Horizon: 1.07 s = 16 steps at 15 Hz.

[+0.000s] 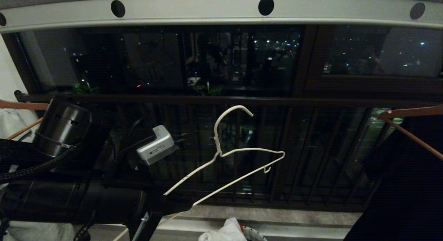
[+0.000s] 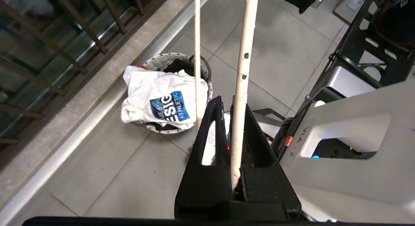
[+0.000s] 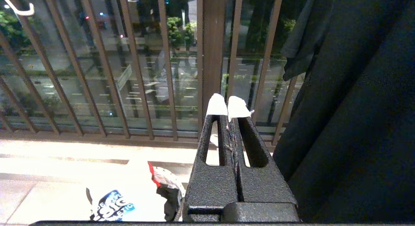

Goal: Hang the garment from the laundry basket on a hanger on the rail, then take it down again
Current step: Pick up clothes from the basket

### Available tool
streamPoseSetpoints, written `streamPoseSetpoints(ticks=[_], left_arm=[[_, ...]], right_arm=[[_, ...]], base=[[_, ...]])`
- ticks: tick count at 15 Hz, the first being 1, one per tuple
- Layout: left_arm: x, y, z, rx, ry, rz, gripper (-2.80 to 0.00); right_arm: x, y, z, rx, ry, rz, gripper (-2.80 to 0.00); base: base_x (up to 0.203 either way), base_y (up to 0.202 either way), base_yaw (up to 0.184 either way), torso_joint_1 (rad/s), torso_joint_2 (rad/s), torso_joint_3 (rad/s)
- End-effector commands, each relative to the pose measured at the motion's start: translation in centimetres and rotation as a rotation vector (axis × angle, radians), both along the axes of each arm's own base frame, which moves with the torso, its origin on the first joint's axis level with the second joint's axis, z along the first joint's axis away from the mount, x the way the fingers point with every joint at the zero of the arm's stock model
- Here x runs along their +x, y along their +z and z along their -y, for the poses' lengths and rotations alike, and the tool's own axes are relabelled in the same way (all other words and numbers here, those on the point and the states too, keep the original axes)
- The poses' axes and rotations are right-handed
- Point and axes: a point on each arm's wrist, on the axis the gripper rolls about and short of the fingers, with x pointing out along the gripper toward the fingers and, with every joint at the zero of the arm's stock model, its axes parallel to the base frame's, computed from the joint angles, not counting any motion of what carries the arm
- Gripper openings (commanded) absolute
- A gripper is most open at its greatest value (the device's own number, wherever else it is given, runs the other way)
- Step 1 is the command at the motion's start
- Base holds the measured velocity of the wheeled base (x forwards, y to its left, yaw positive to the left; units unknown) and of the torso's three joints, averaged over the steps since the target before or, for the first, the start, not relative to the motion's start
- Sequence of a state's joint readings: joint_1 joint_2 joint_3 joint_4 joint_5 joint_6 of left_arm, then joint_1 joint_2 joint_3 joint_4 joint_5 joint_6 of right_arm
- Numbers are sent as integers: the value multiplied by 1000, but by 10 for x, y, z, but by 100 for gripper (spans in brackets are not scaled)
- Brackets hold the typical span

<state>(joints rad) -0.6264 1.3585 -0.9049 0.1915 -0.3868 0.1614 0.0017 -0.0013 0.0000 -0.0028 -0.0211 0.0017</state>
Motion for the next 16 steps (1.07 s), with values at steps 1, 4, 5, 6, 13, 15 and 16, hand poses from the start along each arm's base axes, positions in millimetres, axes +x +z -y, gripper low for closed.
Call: streamPoseSetpoints(ticks=[1,4,5,6,13,15,16], left_arm=[[-4,1,-5,-1,-8,22,-280],[-4,4,-10,-10,11,37,-280],[-2,3,-9,-6,14,33,-280],[0,2,-8,-2,14,29,-280],[12,-15,-5,37,-28,-13,-280],[12,-15,-6,37,-29,-11,-280],[12,-14,-6,35,-28,-8,-280]], right_arm=[[0,0,0,0,-1,-1,-280],[0,0,0,0,1,-1,-280],[0,0,0,0,-1,-1,-280],[0,0,0,0,1,-1,-280],[0,0,0,0,-1,-1,-280],[0,0,0,-1,2,-1,-280],[0,0,0,-1,2,-1,-280]], base=[[0,0,0,0,0,0],[0,0,0,0,0,0],[0,0,0,0,0,0],[0,0,0,0,0,0],[0,0,0,0,0,0],[0,0,0,0,0,0],[0,0,0,0,0,0]])
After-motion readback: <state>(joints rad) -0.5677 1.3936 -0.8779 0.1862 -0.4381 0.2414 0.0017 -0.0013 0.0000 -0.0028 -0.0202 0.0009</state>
